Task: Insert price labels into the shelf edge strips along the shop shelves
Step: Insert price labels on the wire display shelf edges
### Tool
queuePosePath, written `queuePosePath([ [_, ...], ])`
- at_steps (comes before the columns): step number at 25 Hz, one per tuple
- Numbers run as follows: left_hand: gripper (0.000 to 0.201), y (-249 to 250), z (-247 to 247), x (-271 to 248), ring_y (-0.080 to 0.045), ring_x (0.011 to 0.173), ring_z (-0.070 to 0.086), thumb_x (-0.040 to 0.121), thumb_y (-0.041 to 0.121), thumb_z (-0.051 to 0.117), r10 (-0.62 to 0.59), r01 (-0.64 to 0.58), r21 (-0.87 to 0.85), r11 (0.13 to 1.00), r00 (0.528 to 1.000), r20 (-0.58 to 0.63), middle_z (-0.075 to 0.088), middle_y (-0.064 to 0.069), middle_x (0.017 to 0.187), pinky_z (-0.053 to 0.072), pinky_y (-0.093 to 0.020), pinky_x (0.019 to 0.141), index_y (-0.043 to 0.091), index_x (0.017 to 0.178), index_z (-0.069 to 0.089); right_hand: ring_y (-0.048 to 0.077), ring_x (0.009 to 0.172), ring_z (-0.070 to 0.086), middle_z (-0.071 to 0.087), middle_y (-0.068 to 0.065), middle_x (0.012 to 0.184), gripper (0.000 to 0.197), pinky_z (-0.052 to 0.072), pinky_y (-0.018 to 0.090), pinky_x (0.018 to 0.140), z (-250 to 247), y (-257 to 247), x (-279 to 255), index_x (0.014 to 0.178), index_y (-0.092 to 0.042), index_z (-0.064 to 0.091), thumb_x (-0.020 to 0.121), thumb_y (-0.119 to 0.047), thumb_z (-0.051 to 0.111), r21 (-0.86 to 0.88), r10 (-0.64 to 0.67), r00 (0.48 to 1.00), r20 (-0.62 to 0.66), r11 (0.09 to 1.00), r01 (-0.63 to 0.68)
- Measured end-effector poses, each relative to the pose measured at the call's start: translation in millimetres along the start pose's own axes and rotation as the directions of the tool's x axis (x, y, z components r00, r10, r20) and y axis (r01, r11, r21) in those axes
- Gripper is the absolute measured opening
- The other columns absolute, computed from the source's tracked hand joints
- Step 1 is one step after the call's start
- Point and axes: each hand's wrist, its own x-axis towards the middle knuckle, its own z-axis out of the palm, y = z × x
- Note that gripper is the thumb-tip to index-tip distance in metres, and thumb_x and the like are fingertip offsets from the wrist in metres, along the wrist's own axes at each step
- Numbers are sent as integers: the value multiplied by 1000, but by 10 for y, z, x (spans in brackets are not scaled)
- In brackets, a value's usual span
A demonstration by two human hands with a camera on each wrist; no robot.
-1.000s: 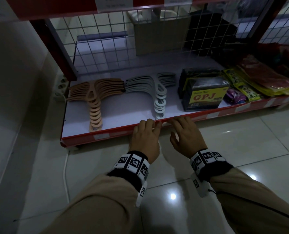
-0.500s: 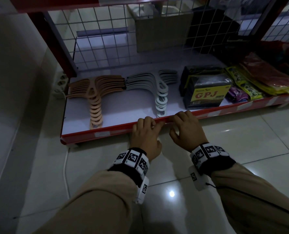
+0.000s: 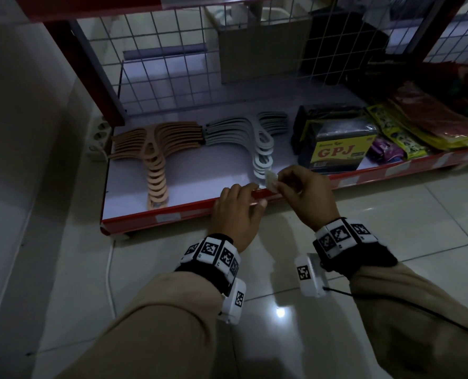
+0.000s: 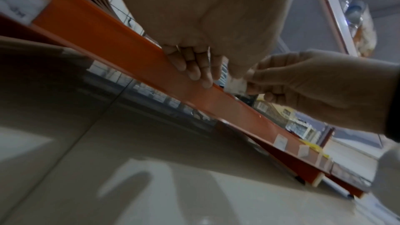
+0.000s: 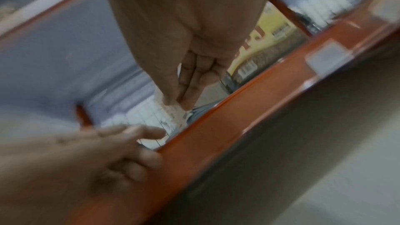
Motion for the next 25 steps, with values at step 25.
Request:
queuePosePath([
  [25, 5, -54, -12, 46, -23, 92, 46, 92, 20, 54, -5, 4, -21, 1000, 999, -40, 56, -3, 96, 41, -37, 78, 15, 93, 55, 19, 101, 53, 62, 2, 115, 37, 43, 27, 84, -118, -54, -6, 117, -17, 62, 81, -16, 70, -185, -154, 946, 286, 959, 213],
])
